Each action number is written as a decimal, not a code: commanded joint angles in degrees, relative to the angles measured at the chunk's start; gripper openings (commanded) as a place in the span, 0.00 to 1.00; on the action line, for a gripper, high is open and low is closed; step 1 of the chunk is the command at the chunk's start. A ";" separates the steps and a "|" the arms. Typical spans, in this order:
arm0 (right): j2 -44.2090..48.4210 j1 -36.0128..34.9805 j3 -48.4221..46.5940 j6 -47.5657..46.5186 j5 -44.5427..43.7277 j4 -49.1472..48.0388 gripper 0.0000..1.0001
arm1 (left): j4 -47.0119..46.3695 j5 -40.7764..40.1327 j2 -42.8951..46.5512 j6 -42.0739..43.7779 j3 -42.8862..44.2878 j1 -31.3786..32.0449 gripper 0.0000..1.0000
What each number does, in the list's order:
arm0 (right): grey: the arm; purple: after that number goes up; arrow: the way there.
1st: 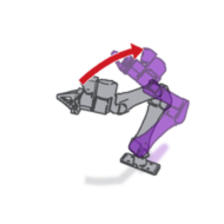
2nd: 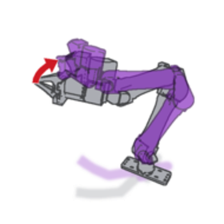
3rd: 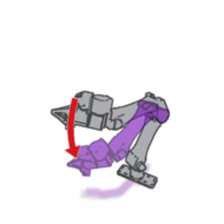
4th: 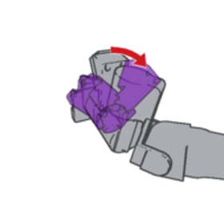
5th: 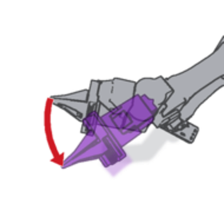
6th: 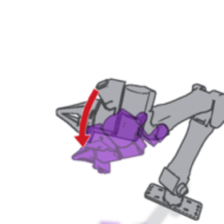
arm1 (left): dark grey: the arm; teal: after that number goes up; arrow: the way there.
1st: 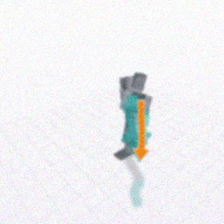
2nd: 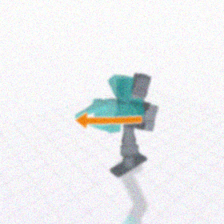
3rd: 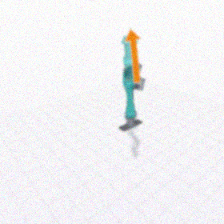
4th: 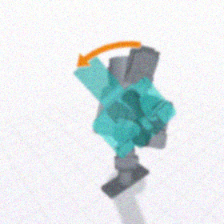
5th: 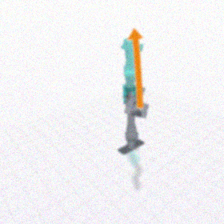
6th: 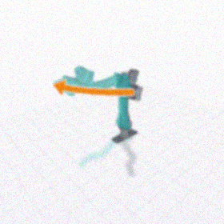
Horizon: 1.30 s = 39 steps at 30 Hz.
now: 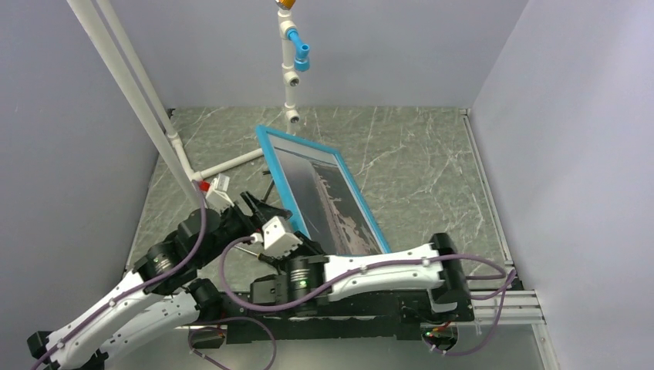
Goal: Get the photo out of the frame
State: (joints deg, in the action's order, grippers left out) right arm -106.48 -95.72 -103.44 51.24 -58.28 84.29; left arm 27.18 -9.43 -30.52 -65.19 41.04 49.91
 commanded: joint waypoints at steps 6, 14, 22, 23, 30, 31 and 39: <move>16.53 -0.13 4.45 -14.53 16.37 -19.87 0.00 | 3.60 -1.92 4.17 4.42 5.40 0.28 0.92; 18.54 0.39 3.83 -15.38 21.45 -22.49 0.00 | 2.76 -1.19 6.96 3.40 6.17 0.32 0.92; 25.14 4.54 11.50 -13.05 25.66 -26.54 0.00 | 2.71 -1.38 4.04 1.45 8.87 0.29 0.88; 26.22 4.78 12.37 -12.89 26.07 -27.13 0.00 | 3.79 -2.25 3.06 -0.08 9.62 0.34 0.87; 35.57 11.60 18.80 -12.16 32.06 -30.51 0.00 | 7.48 -3.96 -3.33 -5.32 14.29 0.30 0.85; 36.99 13.05 20.18 -12.03 33.61 -31.16 0.00 | 6.87 -3.51 -3.69 -4.99 14.13 0.30 0.85; 45.07 19.64 21.42 -9.03 38.43 -30.15 0.00 | 5.41 -4.20 -0.48 -6.25 9.74 0.30 0.85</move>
State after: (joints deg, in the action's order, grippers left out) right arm -64.36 -76.40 -81.30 37.30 -27.97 56.66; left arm 33.69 -12.38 -33.36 -70.08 52.12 50.06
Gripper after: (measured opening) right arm 0.334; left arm 0.849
